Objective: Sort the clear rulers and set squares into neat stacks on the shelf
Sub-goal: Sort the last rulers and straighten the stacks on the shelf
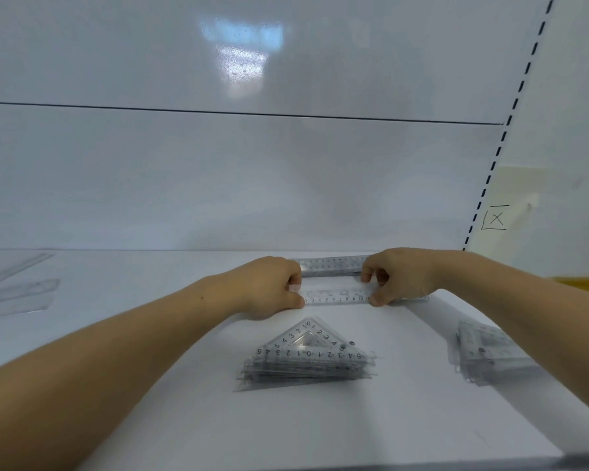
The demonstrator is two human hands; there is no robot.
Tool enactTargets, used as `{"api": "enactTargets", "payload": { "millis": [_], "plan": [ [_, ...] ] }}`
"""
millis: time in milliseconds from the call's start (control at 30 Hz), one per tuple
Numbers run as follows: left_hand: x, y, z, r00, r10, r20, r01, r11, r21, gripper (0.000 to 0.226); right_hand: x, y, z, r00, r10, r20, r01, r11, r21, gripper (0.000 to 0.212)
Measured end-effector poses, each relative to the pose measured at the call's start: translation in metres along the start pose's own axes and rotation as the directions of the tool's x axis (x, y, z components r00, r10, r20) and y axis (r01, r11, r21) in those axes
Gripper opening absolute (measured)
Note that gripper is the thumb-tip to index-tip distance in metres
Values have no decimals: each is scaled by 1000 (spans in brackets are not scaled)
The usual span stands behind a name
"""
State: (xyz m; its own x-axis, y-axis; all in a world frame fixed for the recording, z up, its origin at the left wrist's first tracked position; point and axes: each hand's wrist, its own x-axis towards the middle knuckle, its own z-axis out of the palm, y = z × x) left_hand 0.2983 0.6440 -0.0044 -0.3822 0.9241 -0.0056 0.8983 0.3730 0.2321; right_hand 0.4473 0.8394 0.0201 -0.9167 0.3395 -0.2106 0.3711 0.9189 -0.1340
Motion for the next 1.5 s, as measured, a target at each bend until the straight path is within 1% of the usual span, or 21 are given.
{"api": "enactTargets", "payload": {
  "millis": [133,200,300,367,500,600,633,700,800,867,900,967,1033,1100,1133,1233,1300,1400,1500],
  "plan": [
    [0,5,-2,993,-83,81,89,993,-73,29,-1,0,1,999,18,43,-16,999,-44,23],
    [0,8,-4,989,-97,116,104,993,-57,33,-2,-1,0,998,21,65,-18,999,-50,24],
    [-1,14,-8,983,-109,149,115,993,-33,29,-4,0,-1,997,37,68,-35,998,-44,31],
    [-3,15,-12,974,-132,187,138,990,-21,31,-6,1,-4,993,68,95,-62,996,-67,36],
    [-9,14,-20,956,-173,238,183,983,-22,34,-7,2,-5,990,70,126,-61,996,-69,30],
    [-7,13,-20,956,-169,242,183,982,-39,24,-8,2,-4,988,63,144,-57,997,-45,29],
    [-7,13,-19,957,-162,241,176,984,-35,20,-9,1,-3,988,59,146,-55,998,-33,28],
    [-7,14,-15,963,-143,227,155,987,-36,20,-11,2,-2,990,42,133,-42,999,-6,25],
    [-8,12,-12,982,-117,150,130,989,-76,22,-13,4,-3,997,9,71,-11,999,30,20],
    [-6,9,-15,992,-114,53,119,986,-117,23,-13,6,-10,1000,-18,2,18,997,77,11],
    [-3,8,-18,994,-111,-16,108,983,-147,20,-13,7,-15,999,-24,-40,29,992,120,7],
    [5,5,-25,982,-128,-141,93,968,-234,7,-12,9,-23,991,-9,-133,37,977,209,3],
    [13,5,-27,972,-137,-193,78,956,-282,22,-8,11,-28,976,24,-217,33,966,256,14],
    [19,5,-26,978,-99,-186,53,970,-238,33,-1,13,-27,967,30,-253,29,974,225,26],
    [21,6,-24,981,-80,-176,46,981,-189,38,2,14,-25,969,32,-244,18,980,201,30],
    [31,2,-16,988,-37,-152,35,999,-14,47,13,17,-17,981,38,-188,-14,992,126,36],
    [35,0,-12,991,-49,-122,54,998,44,53,20,19,-13,982,30,-187,-17,997,69,37],
    [40,-1,-9,996,-78,-45,80,995,52,57,30,24,-10,978,39,-207,-39,999,8,35],
    [45,-1,-7,998,-61,-10,61,998,-10,55,36,29,-7,980,26,-195,-29,999,-13,37]
  ]
}}
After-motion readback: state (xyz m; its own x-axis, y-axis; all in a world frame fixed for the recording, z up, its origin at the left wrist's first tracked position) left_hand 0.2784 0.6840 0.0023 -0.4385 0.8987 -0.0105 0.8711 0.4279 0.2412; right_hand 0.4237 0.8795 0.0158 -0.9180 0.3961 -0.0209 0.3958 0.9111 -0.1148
